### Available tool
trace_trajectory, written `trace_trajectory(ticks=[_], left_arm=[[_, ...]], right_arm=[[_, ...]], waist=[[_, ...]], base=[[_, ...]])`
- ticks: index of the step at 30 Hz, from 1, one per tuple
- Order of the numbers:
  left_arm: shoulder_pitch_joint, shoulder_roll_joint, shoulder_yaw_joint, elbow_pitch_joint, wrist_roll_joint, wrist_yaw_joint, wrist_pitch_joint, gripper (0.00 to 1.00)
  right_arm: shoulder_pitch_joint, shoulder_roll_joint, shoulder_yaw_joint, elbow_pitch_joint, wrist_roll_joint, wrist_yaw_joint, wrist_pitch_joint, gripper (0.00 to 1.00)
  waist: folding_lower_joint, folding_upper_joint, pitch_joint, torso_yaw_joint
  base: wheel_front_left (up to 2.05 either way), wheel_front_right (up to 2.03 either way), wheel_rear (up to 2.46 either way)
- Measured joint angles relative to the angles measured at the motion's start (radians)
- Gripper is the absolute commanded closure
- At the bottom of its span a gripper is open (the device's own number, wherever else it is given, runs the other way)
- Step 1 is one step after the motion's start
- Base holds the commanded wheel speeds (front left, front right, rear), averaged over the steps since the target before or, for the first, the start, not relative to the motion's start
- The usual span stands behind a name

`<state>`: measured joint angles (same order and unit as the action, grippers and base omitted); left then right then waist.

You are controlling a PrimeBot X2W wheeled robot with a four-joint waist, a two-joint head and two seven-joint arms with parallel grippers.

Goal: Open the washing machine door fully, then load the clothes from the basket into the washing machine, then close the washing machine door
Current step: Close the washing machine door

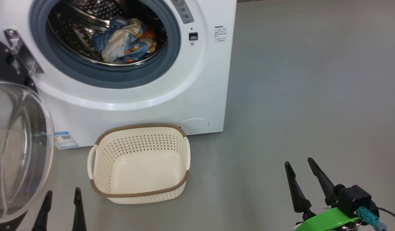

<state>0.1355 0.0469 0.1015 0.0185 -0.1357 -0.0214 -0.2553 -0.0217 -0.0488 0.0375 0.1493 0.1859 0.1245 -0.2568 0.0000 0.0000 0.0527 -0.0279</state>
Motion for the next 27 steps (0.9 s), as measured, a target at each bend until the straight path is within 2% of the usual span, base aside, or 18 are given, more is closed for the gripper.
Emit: trace_trajectory(ticks=[11,27], left_arm=[[0.004,-0.001,-0.008,0.002,0.0,0.006,0.0,0.0],[0.028,-0.002,-0.035,0.004,0.003,0.053,0.0,0.0]], right_arm=[[0.002,0.0,0.001,-0.002,-0.008,0.0,0.0,0.0],[0.003,0.0,0.002,-0.002,-0.019,0.0,0.0,0.0]], waist=[[0.0,0.0,-0.019,0.064],[0.0,0.0,-0.026,0.214]], base=[[0.0,0.0,0.0],[0.0,0.0,0.0]])
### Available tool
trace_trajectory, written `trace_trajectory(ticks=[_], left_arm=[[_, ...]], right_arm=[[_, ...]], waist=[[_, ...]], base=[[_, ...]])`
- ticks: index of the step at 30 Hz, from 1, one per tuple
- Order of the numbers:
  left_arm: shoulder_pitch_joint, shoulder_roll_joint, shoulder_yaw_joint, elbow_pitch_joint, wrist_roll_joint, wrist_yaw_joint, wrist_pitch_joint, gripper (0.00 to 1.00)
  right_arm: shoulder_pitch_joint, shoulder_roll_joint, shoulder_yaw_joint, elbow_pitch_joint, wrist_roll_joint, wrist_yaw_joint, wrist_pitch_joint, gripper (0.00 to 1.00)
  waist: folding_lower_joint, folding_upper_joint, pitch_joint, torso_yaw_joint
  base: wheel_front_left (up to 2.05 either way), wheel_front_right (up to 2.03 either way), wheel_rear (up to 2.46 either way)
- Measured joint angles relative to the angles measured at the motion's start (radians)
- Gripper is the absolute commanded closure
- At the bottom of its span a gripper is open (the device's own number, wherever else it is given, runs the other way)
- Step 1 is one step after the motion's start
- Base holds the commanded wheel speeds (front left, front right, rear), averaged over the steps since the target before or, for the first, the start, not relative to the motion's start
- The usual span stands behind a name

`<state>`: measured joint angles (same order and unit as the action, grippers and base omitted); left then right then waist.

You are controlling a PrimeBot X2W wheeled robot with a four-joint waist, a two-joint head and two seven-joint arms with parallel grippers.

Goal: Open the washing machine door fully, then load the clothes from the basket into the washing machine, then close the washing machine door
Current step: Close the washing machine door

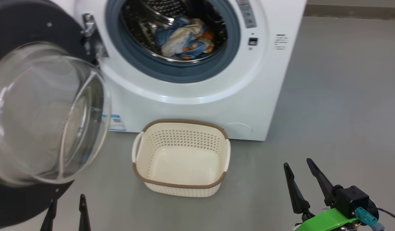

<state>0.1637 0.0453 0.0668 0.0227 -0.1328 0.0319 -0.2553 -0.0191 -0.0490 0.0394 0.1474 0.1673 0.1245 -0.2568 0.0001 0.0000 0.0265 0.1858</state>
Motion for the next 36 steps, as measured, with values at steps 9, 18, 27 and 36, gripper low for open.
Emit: trace_trajectory(ticks=[9,18,27,36], left_arm=[[0.0,0.0,-0.01,0.0,-0.001,0.009,0.0,0.0],[0.0,0.0,-0.009,0.0,-0.012,0.027,0.0,0.0],[0.0,0.0,-0.012,0.005,-0.02,0.043,0.0,0.0],[0.0,0.0,-0.012,0.007,-0.023,0.052,0.0,0.0]], right_arm=[[0.0,0.0,-0.008,0.001,0.0,0.0,0.0,0.0],[0.0,0.0,-0.007,0.004,-0.002,0.0,0.0,0.0],[-0.001,0.0,-0.007,0.007,-0.009,0.0,0.0,0.0],[-0.002,0.0,-0.003,0.01,-0.011,0.0,0.0,0.0]], waist=[[-0.0001,0.0,0.001,0.097],[-0.0001,0.0,0.007,0.176],[-0.0001,0.0,0.015,0.244],[-0.0001,0.0,0.021,0.284]], base=[[0.0,0.0,0.0],[0.0,0.0,0.0],[0.0,0.0,0.0],[0.0,0.0,0.0]])
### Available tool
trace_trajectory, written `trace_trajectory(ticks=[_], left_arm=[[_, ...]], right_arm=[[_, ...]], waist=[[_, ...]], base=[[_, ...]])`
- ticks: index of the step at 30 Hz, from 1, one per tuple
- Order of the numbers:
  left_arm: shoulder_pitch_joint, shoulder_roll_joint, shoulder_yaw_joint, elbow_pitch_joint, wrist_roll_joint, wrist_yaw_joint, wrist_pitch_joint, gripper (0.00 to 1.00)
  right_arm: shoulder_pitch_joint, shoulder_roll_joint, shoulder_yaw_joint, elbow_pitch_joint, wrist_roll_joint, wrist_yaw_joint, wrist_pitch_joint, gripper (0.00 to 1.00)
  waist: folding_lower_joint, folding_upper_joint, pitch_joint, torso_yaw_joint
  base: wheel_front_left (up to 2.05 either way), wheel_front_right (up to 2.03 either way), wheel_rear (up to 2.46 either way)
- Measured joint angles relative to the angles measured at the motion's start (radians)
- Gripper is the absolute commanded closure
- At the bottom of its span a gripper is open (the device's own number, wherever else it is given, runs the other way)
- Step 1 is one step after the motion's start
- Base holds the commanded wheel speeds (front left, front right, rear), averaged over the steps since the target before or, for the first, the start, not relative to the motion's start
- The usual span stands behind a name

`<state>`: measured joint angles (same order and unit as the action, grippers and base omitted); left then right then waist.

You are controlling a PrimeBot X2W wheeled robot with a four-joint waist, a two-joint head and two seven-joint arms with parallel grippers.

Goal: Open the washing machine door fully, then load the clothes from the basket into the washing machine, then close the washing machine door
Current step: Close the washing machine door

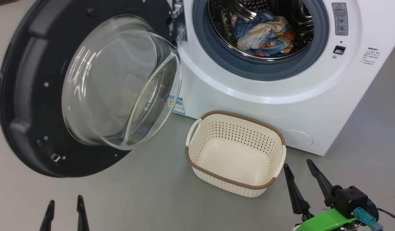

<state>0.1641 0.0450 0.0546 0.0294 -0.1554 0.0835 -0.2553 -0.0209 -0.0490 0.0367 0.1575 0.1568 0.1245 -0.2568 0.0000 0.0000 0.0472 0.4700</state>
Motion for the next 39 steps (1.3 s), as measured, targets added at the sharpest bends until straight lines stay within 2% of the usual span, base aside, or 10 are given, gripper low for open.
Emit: trace_trajectory(ticks=[25,26,27,28,33,35,39], left_arm=[[0.001,0.0,0.004,-0.001,-0.008,0.01,0.0,0.0],[0.001,0.0,0.004,-0.001,-0.012,0.01,0.0,0.52],[0.002,0.0,0.004,-0.001,-0.014,0.01,0.0,0.85],[0.002,0.0,0.004,0.0,-0.019,0.009,0.0,1.0],[0.004,0.0,0.023,0.003,-0.099,0.01,0.0,1.0],[0.002,-0.004,0.063,0.001,-0.17,0.009,0.0,1.0],[-0.011,-0.005,0.17,0.001,-0.232,-0.015,0.0,1.0]], right_arm=[[0.0,0.0,0.009,0.009,0.0,0.0,0.0,0.0],[0.0,0.0,0.01,0.009,0.0,0.0,0.0,0.0],[0.0,0.0,0.01,0.009,0.0,0.0,0.0,0.0],[0.0,0.0,0.011,0.009,0.0,0.0,0.0,0.0],[0.0,0.0,0.012,0.009,0.001,0.0,0.0,0.0],[0.0,0.0,0.012,0.01,0.001,0.0,0.0,0.0],[0.0,0.0,0.012,0.009,0.002,0.0,0.0,0.0]], waist=[[0.0,0.0,-0.012,0.004],[0.0,0.0,-0.012,0.003],[0.0,0.0,-0.012,0.003],[0.0,0.0,-0.012,0.003],[0.0,0.0,-0.013,0.001],[0.0,0.0,-0.013,0.0],[0.0,0.0,-0.009,-0.003]], base=[[0.0,0.0,0.0],[0.0,0.0,0.0],[0.0,0.0,0.0],[0.0,0.0,0.0],[0.0,0.0,0.0],[0.0,0.0,0.0],[0.0,0.0,0.0]])
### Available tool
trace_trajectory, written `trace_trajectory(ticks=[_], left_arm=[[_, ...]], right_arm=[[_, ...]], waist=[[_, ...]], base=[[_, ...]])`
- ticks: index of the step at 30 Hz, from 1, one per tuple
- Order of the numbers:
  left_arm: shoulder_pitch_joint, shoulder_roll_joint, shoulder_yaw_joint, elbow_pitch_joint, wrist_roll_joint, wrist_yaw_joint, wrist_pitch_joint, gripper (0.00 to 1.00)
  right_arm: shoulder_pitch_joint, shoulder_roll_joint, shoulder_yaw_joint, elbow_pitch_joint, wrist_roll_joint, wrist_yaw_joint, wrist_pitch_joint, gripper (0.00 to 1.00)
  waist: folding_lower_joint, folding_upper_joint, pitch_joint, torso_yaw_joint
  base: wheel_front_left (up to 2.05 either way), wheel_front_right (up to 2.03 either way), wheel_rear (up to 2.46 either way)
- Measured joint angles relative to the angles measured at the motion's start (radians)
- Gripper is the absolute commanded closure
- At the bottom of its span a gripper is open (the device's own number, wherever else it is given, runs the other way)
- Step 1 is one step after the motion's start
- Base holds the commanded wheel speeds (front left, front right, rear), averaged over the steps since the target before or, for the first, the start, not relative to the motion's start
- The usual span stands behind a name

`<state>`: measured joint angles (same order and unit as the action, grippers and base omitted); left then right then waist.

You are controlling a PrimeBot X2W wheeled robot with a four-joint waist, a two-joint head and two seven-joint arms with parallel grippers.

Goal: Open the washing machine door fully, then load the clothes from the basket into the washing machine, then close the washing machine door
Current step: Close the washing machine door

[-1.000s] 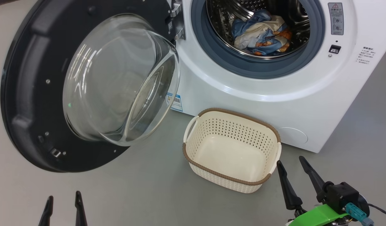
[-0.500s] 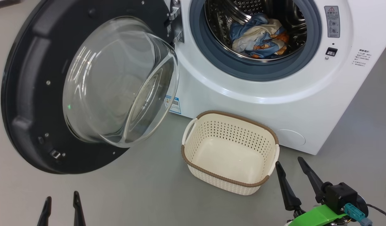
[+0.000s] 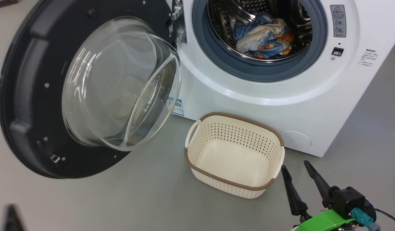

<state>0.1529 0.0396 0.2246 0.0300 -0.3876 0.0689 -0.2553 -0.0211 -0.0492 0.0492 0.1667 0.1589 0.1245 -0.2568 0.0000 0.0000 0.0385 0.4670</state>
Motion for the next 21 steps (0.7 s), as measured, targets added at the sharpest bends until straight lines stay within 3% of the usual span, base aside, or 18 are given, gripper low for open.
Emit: trace_trajectory(ticks=[6,12,21], left_arm=[[-0.148,0.02,0.236,0.047,-0.234,-0.074,0.0,1.0],[-0.338,0.121,0.414,0.159,-0.511,-0.103,0.069,1.0],[-0.555,0.315,0.522,0.367,-0.696,-0.132,0.179,1.0]], right_arm=[[0.0,0.0,-0.002,-0.001,0.0,0.0,0.0,0.0],[0.0,0.0,-0.004,-0.004,0.0,0.0,0.0,0.0],[-0.001,0.0,-0.012,-0.005,-0.002,0.0,0.0,0.0]], waist=[[0.0,0.0,0.004,-0.003],[0.0,0.0,0.01,-0.012],[0.0,0.0,0.032,-0.027]], base=[[0.0,0.0,0.0],[0.0,0.0,0.0],[0.0,0.0,0.0]])
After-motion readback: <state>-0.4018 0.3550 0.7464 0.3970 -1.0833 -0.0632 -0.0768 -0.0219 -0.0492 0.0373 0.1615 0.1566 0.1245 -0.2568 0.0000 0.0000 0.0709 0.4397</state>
